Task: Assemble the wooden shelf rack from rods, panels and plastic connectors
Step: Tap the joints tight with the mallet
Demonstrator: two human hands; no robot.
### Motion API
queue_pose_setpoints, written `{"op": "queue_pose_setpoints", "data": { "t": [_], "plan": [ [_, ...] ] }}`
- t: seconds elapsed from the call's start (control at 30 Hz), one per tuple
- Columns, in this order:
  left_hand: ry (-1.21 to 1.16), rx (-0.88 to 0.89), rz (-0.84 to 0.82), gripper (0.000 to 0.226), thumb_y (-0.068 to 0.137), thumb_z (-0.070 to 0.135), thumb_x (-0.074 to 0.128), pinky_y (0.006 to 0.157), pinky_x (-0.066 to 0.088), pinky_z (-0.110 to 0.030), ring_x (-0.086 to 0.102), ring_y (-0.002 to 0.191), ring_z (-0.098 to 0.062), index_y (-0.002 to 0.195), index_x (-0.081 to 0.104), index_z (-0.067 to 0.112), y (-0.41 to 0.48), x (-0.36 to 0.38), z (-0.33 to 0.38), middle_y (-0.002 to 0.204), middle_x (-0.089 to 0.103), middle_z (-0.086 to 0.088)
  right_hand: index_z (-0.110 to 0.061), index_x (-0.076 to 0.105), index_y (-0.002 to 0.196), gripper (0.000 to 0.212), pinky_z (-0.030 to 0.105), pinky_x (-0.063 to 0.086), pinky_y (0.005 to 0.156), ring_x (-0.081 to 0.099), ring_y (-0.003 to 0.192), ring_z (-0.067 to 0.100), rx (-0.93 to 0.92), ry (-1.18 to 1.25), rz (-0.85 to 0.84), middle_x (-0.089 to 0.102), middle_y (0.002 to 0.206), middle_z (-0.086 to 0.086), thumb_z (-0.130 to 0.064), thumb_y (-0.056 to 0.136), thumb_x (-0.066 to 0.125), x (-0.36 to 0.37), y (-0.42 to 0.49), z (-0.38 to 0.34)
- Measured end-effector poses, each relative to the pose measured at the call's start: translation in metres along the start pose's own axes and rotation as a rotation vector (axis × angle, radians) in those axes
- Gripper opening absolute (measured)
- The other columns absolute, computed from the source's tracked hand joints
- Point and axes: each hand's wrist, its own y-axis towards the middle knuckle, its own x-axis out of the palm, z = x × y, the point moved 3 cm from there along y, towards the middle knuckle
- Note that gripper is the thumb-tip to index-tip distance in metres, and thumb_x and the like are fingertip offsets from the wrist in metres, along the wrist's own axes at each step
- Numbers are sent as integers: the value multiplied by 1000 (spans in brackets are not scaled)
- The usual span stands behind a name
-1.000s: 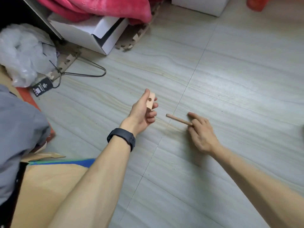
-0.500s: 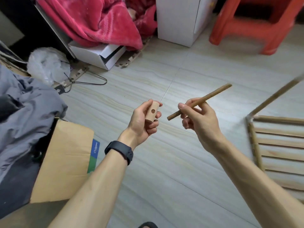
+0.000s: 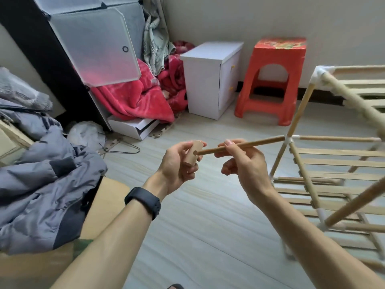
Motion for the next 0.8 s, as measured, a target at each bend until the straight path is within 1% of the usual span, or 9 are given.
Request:
{"op": "queue_pose_setpoints", "data": {
  "t": [0.1, 0.2, 0.27, 0.37, 0.43, 0.5, 0.57, 0.63, 0.8],
  "plan": [
    [54, 40, 0, 32, 99, 33, 46, 50, 34, -26, 43, 56, -16, 108, 74, 25, -22, 15, 19, 84, 63, -5, -14, 71, 92, 22, 27, 51, 53, 64, 51, 21, -82, -97, 1, 76, 83, 8, -30, 102, 61, -3, -12, -28],
    [-16, 76, -10, 34, 103, 29, 43, 63, 39, -28, 50, 60, -14, 121, 71, 28, -39, 31, 34, 106, 74, -12, -14, 71, 94, 18, 25, 51, 52, 65, 50, 21, -162, -140, 15, 76, 84, 6, -29, 100, 64, -14, -21, -55],
    [-88, 101, -23, 34, 105, 25, 43, 67, 40, -27, 50, 62, -14, 128, 68, 23, -49, 43, 44, 115, 72, -16, -13, 73, 97, 20, 25, 53, 52, 64, 51, 17, -114, -87, 11, 78, 88, 5, -31, 99, 65, -24, -23, -70],
    [-190, 132, -115, 29, 94, 24, 60, 67, 48, -25, 56, 66, -16, 118, 76, 20, -65, 64, 54, 104, 69, -13, -9, 73, 103, 26, 24, 51, 53, 60, 53, 13, 112, 123, -2, 78, 98, 11, -33, 97, 68, -40, -23, -86],
    [-228, 153, -190, 31, 86, 24, 67, 66, 55, -23, 62, 68, -15, 116, 77, 22, -75, 78, 59, 96, 69, -6, -11, 75, 98, 20, 22, 50, 51, 57, 52, 10, 250, 275, -6, 78, 101, 14, -30, 94, 72, -48, -26, -93],
    [-234, 172, -222, 33, 85, 25, 70, 66, 57, -21, 63, 69, -14, 118, 77, 25, -83, 91, 61, 99, 71, -2, -15, 78, 86, 13, 19, 49, 48, 55, 49, 7, 338, 395, -2, 78, 102, 13, -28, 89, 75, -54, -31, -95],
    [-217, 188, -210, 37, 86, 24, 70, 66, 57, -20, 62, 69, -13, 122, 74, 27, -87, 101, 59, 108, 71, -1, -17, 81, 74, 13, 18, 47, 46, 53, 48, 5, 370, 464, -6, 78, 103, 13, -27, 83, 78, -59, -37, -95],
    [-206, 193, -208, 39, 87, 24, 70, 65, 56, -20, 61, 69, -13, 126, 72, 27, -91, 107, 56, 113, 70, -2, -17, 82, 72, 11, 17, 46, 45, 52, 47, 4, 386, 515, -10, 77, 103, 14, -27, 77, 80, -64, -44, -93],
    [-208, 205, -212, 38, 84, 26, 72, 65, 57, -22, 63, 68, -13, 122, 74, 27, -95, 112, 49, 96, 72, -2, -14, 82, 71, 11, 17, 46, 43, 50, 45, 4, 386, 569, 13, 77, 98, 16, -25, 73, 82, -67, -50, -91]
  ]
}}
